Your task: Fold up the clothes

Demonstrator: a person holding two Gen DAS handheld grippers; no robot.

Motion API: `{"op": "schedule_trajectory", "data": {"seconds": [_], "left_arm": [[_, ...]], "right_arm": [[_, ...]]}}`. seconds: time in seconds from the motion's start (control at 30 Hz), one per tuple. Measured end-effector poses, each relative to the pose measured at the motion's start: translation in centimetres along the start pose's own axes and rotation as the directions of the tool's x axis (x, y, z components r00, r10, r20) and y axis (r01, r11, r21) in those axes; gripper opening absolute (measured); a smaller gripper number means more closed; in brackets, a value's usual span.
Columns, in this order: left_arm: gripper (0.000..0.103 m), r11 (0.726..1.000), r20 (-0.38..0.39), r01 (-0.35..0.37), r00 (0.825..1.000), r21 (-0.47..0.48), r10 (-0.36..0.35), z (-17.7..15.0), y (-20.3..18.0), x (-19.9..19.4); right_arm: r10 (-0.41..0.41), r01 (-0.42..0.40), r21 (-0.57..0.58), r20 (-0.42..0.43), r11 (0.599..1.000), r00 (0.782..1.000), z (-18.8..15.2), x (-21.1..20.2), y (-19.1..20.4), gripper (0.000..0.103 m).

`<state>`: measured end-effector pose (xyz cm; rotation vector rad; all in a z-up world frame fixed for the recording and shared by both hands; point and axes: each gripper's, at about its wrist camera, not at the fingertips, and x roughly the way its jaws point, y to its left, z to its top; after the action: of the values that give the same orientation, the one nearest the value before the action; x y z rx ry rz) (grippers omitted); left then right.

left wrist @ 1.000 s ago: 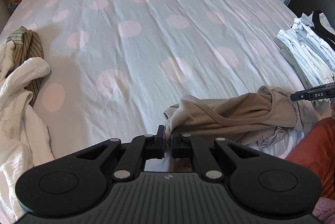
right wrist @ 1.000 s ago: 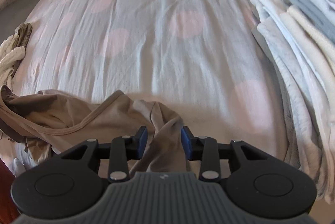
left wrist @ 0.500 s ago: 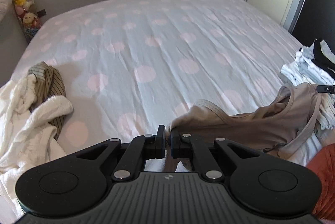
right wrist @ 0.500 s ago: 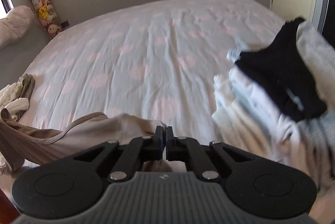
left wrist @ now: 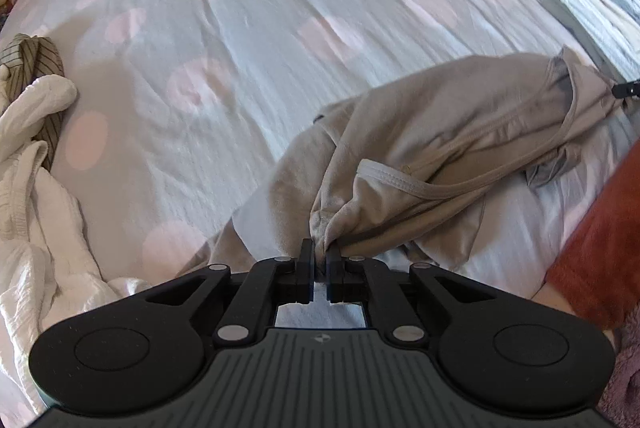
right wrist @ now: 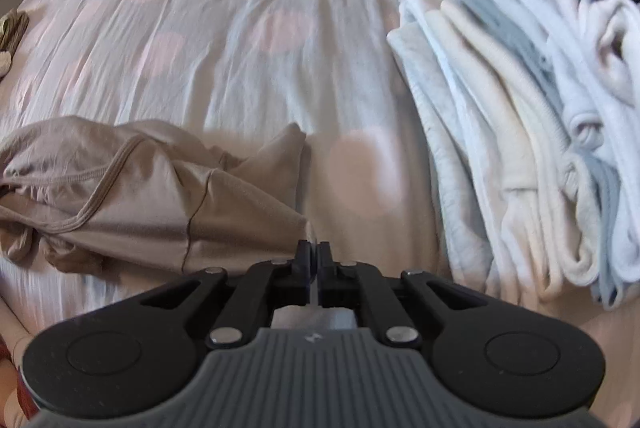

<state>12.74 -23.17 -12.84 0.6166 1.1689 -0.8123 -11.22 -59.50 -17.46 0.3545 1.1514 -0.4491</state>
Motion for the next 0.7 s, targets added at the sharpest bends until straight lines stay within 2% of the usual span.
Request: {"op": "schedule_trajectory", "data": {"seconds": [0.07,0.13,0.2,0.3,0.37,0.53,0.7], "left_arm": [[0.004,1.000,-0.016,0.000,1.000,0.016,0.000,-0.3,-0.3,0.2],[0.009,1.000,-0.013,0.010,1.000,0.027,-0.010,-0.3,-0.4,0.1],[0.025,0.998,-0.004,0.031,1.000,0.047,-0.031,-0.2,-0.4,-0.3],[0.036,0.995,0.014,0.053,0.998,0.079,-0.054,0.1,-0.2,-1.1],[0.039,0.994,0.032,0.064,0.997,0.091,-0.068,0.2,0.0,-1.7],[0.040,0.993,0.066,0.079,0.994,0.088,-0.085,0.8,0.8,-2.0],[0.040,0.990,0.023,0.106,0.994,0.095,-0.108,1.4,0.4,0.4]], "right_arm": [[0.003,-0.003,-0.026,-0.010,1.000,1.000,-0.1,-0.2,0.2,0.012],[0.003,-0.003,-0.052,0.003,0.999,1.000,0.3,-0.9,0.5,0.014],[0.013,-0.011,-0.084,0.022,0.996,1.000,0.5,-2.0,1.0,0.019],[0.022,-0.015,-0.133,0.049,0.991,0.999,1.0,-3.6,1.8,0.028],[0.024,-0.013,-0.156,0.068,0.988,0.997,1.3,-4.3,2.2,0.028],[0.047,-0.028,-0.178,0.105,0.984,0.993,2.5,-4.8,3.0,0.029],[0.092,-0.067,-0.214,0.112,0.974,0.989,3.8,-3.4,4.2,0.028]]}}
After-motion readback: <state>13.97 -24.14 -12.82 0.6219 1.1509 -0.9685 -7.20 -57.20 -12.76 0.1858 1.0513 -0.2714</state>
